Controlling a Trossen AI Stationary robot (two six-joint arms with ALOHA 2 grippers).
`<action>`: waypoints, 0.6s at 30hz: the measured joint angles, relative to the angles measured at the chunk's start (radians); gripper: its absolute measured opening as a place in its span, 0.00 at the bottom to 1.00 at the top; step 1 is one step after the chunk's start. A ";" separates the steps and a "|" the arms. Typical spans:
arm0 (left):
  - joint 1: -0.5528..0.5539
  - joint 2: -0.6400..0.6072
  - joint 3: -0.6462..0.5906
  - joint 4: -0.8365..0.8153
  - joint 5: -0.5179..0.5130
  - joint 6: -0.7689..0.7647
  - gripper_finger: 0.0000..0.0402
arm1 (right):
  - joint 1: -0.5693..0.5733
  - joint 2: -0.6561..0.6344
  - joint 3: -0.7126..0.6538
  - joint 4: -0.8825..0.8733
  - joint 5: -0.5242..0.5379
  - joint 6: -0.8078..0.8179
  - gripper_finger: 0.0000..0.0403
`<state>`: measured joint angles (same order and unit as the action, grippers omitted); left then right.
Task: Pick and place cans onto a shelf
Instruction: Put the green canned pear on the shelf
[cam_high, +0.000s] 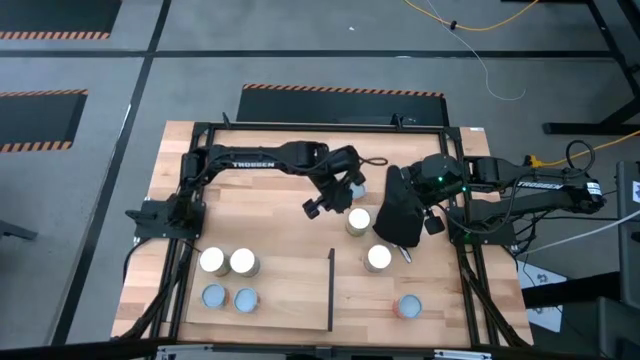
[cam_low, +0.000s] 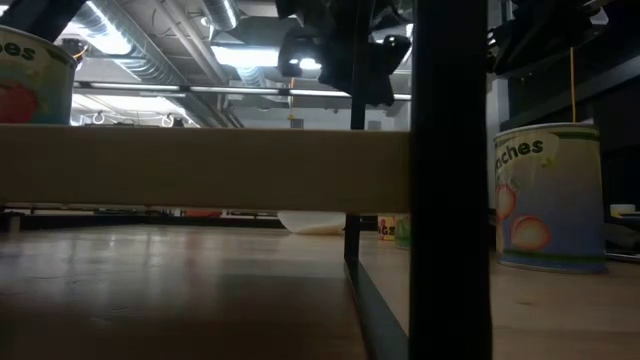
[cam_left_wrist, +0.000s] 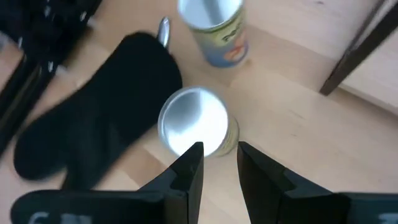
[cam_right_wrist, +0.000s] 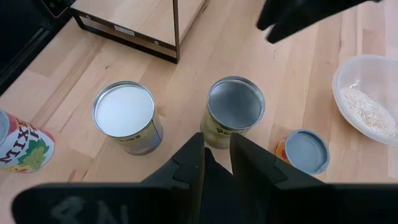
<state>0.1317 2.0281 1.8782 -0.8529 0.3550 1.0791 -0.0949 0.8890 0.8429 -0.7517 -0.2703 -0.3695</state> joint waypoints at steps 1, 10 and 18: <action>-0.005 0.000 0.000 0.000 0.000 0.031 0.22 | 0.000 0.000 0.000 0.000 0.000 0.000 0.21; -0.031 0.037 -0.001 0.021 -0.005 0.222 0.22 | 0.000 0.000 0.000 0.001 0.000 -0.001 0.21; -0.040 0.102 0.000 0.063 -0.094 0.268 0.22 | 0.000 0.000 0.000 0.007 0.000 0.001 0.21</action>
<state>0.0921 2.1301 1.8782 -0.7903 0.2612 1.3471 -0.0948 0.8894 0.8433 -0.7446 -0.2698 -0.3687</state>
